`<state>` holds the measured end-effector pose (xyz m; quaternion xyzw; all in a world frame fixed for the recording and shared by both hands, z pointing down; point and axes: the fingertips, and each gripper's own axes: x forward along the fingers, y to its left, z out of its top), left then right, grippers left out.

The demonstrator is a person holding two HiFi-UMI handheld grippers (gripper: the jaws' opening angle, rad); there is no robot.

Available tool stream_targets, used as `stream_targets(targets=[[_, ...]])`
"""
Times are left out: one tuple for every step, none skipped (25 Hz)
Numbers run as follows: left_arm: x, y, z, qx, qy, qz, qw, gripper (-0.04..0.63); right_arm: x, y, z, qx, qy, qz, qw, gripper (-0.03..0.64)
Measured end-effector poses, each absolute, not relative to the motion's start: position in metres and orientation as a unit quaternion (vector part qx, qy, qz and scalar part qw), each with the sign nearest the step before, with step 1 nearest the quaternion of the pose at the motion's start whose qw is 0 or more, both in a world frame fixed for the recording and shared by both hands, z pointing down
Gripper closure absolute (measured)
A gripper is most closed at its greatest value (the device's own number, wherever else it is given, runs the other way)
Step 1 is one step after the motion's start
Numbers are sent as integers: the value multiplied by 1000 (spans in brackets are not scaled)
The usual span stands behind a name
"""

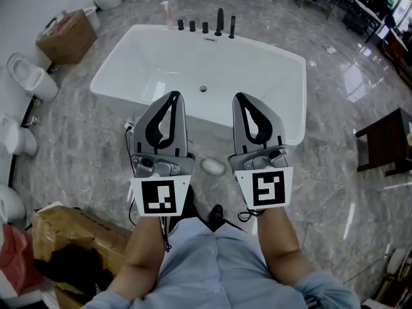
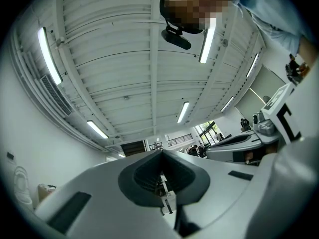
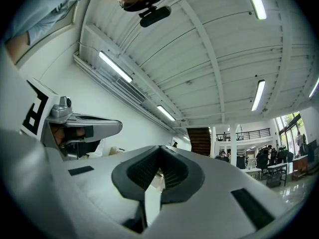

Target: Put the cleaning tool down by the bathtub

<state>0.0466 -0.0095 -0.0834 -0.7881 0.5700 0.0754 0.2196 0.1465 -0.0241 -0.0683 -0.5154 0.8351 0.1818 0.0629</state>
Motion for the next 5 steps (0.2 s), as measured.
stream_targets(targets=[[48, -9, -84, -788, 570, 76, 220, 580, 147, -24, -68, -516, 835, 182, 63, 604], [48, -9, -84, -788, 570, 77, 220, 580, 148, -24, -68, -516, 835, 182, 63, 604], [49, -9, -85, -788, 569, 77, 221, 580, 148, -24, -68, -516, 835, 182, 63, 604], [49, -9, -85, -788, 569, 78, 221, 580, 148, -24, -68, -515, 835, 182, 63, 604], [49, -9, -85, -788, 569, 79, 221, 580, 147, -24, -68, -515, 835, 182, 64, 604]])
